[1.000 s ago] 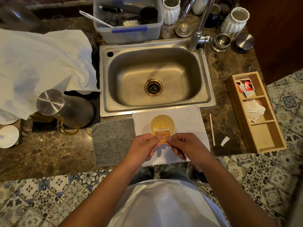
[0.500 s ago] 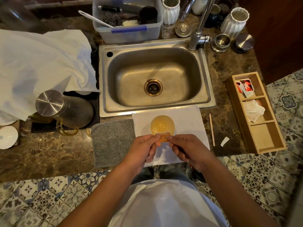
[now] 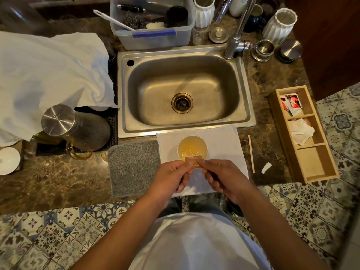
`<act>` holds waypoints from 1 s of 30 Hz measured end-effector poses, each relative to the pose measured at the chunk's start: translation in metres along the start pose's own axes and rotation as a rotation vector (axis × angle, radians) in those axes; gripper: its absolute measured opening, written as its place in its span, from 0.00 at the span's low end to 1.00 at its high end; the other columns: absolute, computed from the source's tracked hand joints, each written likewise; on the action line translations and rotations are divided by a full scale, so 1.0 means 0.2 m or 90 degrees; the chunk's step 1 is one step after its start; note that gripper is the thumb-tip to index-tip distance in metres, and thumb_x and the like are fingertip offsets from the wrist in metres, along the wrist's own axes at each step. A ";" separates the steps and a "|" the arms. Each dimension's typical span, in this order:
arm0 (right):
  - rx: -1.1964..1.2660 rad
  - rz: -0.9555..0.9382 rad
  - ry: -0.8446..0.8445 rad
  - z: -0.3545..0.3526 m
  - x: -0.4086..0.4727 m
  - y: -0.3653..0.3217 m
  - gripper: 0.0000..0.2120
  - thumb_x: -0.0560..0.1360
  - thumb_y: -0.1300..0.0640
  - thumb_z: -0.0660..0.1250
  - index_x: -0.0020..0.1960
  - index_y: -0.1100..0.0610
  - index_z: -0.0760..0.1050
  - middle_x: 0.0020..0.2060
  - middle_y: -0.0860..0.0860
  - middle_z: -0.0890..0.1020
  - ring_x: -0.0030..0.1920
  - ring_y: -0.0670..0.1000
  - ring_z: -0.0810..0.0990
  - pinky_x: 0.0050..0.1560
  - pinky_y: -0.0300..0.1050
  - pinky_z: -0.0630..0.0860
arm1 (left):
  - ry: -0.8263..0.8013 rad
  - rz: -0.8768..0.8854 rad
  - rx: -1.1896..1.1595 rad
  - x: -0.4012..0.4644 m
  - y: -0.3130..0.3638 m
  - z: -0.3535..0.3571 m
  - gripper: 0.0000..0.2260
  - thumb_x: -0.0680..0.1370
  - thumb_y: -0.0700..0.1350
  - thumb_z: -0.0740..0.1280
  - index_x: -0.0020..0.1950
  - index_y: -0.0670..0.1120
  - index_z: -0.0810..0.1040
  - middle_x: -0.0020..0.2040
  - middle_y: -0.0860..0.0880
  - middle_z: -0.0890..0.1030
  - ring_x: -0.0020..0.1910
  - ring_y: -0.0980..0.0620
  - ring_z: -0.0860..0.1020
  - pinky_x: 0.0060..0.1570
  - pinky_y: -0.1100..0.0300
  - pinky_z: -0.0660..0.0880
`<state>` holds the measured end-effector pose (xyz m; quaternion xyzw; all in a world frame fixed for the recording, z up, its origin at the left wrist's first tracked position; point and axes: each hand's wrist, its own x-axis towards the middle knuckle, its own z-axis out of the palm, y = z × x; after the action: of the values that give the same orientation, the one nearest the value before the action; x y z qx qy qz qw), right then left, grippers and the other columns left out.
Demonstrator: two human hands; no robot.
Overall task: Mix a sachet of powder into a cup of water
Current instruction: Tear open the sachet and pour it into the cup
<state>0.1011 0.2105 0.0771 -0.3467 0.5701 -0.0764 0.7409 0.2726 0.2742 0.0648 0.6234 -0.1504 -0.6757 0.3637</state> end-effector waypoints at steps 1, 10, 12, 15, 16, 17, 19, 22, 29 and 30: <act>-0.010 -0.001 0.000 0.00 0.00 0.00 0.18 0.81 0.46 0.67 0.39 0.58 0.81 0.28 0.55 0.77 0.25 0.50 0.70 0.27 0.41 0.67 | -0.001 0.000 0.001 0.00 0.00 0.00 0.13 0.80 0.49 0.69 0.39 0.44 0.80 0.24 0.49 0.73 0.21 0.53 0.63 0.25 0.62 0.59; -0.008 -0.020 -0.025 0.00 0.00 0.02 0.19 0.81 0.50 0.67 0.36 0.59 0.77 0.26 0.54 0.74 0.27 0.51 0.68 0.29 0.44 0.65 | -0.006 0.004 -0.011 -0.02 0.00 0.00 0.15 0.77 0.55 0.71 0.37 0.46 0.81 0.25 0.47 0.73 0.22 0.54 0.64 0.24 0.62 0.60; 0.005 -0.016 -0.021 0.00 0.00 0.01 0.19 0.82 0.49 0.66 0.35 0.58 0.77 0.26 0.55 0.74 0.27 0.51 0.68 0.29 0.43 0.66 | -0.002 0.006 -0.016 -0.02 -0.01 0.01 0.14 0.78 0.52 0.71 0.37 0.45 0.81 0.25 0.48 0.74 0.22 0.54 0.64 0.24 0.63 0.60; -0.015 -0.018 -0.021 0.00 0.00 0.01 0.19 0.82 0.49 0.66 0.36 0.58 0.78 0.27 0.55 0.75 0.27 0.51 0.69 0.29 0.42 0.67 | -0.001 0.016 -0.016 -0.01 -0.01 0.01 0.13 0.79 0.50 0.71 0.37 0.45 0.81 0.25 0.47 0.74 0.22 0.54 0.64 0.24 0.62 0.60; -0.024 -0.023 -0.025 0.00 0.00 0.02 0.18 0.82 0.49 0.66 0.37 0.58 0.78 0.27 0.55 0.75 0.27 0.51 0.69 0.29 0.42 0.67 | 0.000 0.018 -0.013 -0.01 -0.01 0.01 0.13 0.79 0.50 0.70 0.37 0.45 0.81 0.25 0.47 0.74 0.22 0.54 0.64 0.25 0.62 0.60; -0.031 -0.026 -0.027 0.00 0.01 0.02 0.18 0.82 0.49 0.66 0.37 0.59 0.78 0.27 0.55 0.75 0.27 0.51 0.69 0.29 0.42 0.67 | 0.001 0.018 -0.011 -0.01 -0.01 0.01 0.13 0.79 0.49 0.70 0.37 0.45 0.81 0.25 0.47 0.74 0.22 0.54 0.64 0.25 0.62 0.60; -0.035 -0.030 -0.031 0.00 0.01 0.03 0.16 0.82 0.51 0.66 0.39 0.60 0.78 0.27 0.55 0.74 0.28 0.51 0.68 0.29 0.43 0.66 | 0.004 0.018 -0.009 -0.01 -0.01 0.01 0.13 0.80 0.48 0.70 0.37 0.44 0.81 0.25 0.47 0.74 0.22 0.54 0.64 0.25 0.61 0.60; -0.036 -0.032 -0.032 0.01 0.01 0.03 0.15 0.82 0.53 0.66 0.40 0.60 0.78 0.27 0.54 0.74 0.28 0.52 0.67 0.29 0.43 0.66 | 0.001 0.011 -0.028 -0.02 -0.01 0.02 0.13 0.79 0.49 0.71 0.36 0.45 0.81 0.26 0.47 0.74 0.22 0.54 0.65 0.24 0.62 0.61; 0.001 -0.018 -0.010 0.01 0.01 0.01 0.19 0.82 0.50 0.65 0.36 0.58 0.76 0.26 0.54 0.74 0.27 0.50 0.67 0.28 0.42 0.64 | -0.007 0.025 -0.063 -0.01 -0.01 0.02 0.12 0.80 0.47 0.69 0.39 0.44 0.81 0.26 0.47 0.74 0.23 0.53 0.65 0.23 0.63 0.62; 0.000 -0.018 -0.009 0.01 0.01 0.01 0.19 0.82 0.49 0.65 0.36 0.58 0.76 0.26 0.54 0.73 0.26 0.50 0.67 0.28 0.43 0.64 | -0.003 0.032 -0.064 -0.01 -0.01 0.02 0.12 0.80 0.47 0.69 0.39 0.44 0.80 0.26 0.47 0.74 0.22 0.53 0.65 0.23 0.63 0.62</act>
<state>0.1040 0.2118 0.0744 -0.3552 0.5601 -0.0843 0.7437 0.2674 0.2765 0.0652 0.5986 -0.1326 -0.6747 0.4109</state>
